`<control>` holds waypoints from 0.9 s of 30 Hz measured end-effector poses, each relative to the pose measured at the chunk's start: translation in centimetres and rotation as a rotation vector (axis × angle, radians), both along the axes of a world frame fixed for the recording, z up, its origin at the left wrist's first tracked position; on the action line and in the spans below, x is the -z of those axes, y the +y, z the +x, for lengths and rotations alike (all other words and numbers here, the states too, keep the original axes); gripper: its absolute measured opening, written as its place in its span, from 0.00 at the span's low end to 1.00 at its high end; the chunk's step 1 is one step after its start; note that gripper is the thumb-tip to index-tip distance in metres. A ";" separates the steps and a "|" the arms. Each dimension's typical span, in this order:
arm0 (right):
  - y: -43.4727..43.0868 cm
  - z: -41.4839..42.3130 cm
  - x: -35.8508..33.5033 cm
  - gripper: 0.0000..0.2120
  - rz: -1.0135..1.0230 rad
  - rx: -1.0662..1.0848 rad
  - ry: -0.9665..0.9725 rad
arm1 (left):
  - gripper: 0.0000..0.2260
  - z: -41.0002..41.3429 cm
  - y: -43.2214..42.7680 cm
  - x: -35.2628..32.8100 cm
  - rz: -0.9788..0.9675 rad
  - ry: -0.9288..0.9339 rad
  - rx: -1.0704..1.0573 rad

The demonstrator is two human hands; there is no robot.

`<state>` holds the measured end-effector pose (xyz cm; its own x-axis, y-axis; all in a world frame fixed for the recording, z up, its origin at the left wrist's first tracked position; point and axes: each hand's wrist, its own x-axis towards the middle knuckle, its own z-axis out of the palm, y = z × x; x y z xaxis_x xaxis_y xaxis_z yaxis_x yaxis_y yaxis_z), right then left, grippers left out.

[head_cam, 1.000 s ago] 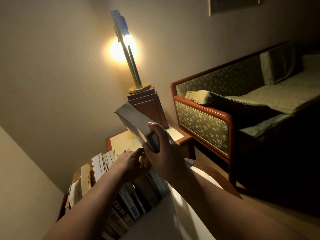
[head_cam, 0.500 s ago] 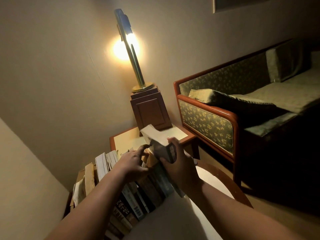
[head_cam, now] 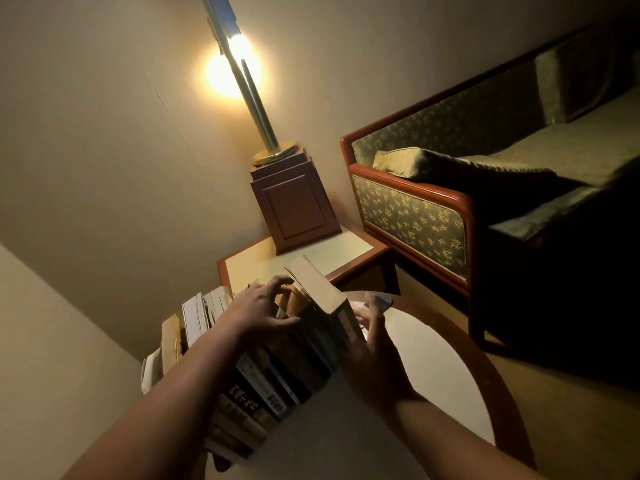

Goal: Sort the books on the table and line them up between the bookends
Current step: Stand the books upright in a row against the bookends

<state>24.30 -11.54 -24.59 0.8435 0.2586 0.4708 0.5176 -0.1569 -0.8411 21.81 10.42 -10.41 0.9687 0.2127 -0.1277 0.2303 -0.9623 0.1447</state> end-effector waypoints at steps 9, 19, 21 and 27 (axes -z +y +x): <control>1.4 0.8 4.9 0.18 -0.304 0.168 -0.207 | 0.32 0.3 -0.2 0.2 0.090 0.009 -0.004; 2.6 2.1 4.7 0.30 -0.250 0.165 -0.161 | 0.35 0.2 0.0 0.0 0.085 0.034 -0.047; 2.3 2.1 4.7 0.25 -0.181 0.108 -0.127 | 0.36 0.3 0.0 0.0 0.093 0.040 -0.053; -1.1 2.4 3.1 0.37 0.169 -0.034 0.413 | 0.35 0.1 -0.1 -0.2 0.100 0.050 -0.058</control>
<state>26.73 -12.65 -27.64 0.9620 0.2376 0.1345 0.1356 0.0120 -0.9907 21.93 10.28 -10.23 0.9473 0.2824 -0.1514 0.2907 -0.9561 0.0356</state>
